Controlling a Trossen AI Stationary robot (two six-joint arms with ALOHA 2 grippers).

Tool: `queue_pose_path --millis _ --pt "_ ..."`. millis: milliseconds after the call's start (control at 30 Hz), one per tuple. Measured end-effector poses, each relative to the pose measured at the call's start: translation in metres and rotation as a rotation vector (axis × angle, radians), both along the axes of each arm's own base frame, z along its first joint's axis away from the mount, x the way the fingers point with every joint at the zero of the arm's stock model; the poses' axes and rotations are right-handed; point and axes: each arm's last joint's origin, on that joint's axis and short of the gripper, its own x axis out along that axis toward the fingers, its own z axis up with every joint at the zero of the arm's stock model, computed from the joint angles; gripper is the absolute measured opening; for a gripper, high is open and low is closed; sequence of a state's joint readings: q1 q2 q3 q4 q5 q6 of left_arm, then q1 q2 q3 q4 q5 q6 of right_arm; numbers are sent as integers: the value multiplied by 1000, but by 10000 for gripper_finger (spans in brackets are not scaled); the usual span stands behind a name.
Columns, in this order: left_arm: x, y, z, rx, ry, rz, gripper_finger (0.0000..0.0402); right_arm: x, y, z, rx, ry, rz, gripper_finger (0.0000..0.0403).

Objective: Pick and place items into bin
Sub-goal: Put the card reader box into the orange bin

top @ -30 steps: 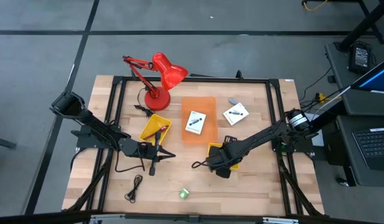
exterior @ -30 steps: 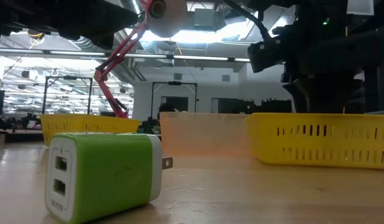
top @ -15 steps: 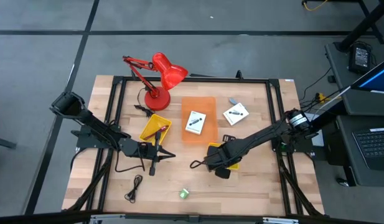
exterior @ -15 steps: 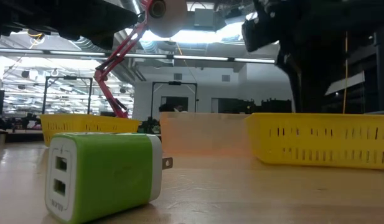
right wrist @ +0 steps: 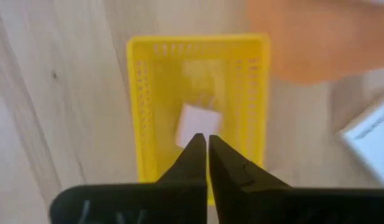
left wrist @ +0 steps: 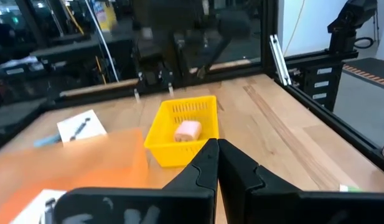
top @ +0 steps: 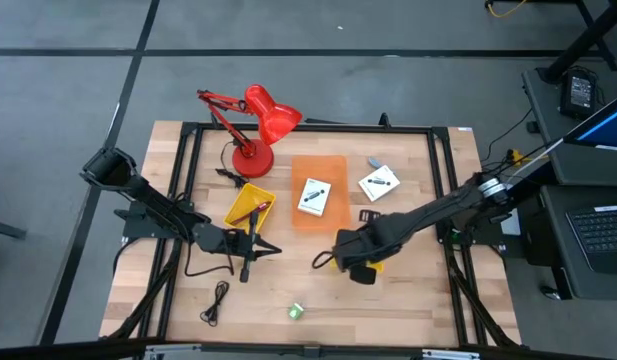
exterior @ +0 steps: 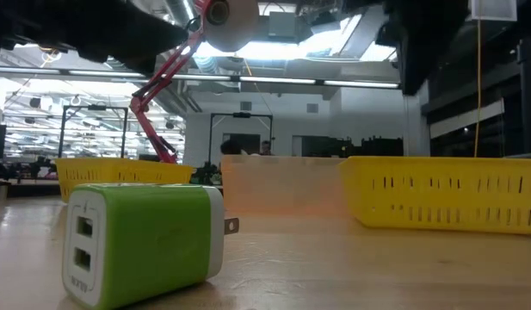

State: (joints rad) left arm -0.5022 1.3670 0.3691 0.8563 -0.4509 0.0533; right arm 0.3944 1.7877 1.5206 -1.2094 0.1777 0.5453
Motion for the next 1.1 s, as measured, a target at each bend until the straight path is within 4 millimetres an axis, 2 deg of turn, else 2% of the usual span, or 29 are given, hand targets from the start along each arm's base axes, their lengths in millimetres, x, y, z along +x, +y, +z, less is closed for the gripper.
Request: queue_pose_path --millis 167,300,400,667,900,1100 --pt "0 0 -3 -31 31 7 4 -24 -3 37 -77 -193 -9 0" --pt "0 0 -3 -34 30 7 4 -48 -4 43 -87 -365 -5 0" --pt "0 0 -3 -35 29 8 4 -66 -6 34 -74 -473 -5 0" --pt "0 1 -2 -39 17 21 4 -107 -28 -16 -44 -657 -52 0" --pt "1 7 -1 -23 4 159 4 -141 -50 -26 -64 -824 -99 0" --pt "8 26 -1 -31 0 262 4 -166 -68 -39 -139 -925 -266 0"
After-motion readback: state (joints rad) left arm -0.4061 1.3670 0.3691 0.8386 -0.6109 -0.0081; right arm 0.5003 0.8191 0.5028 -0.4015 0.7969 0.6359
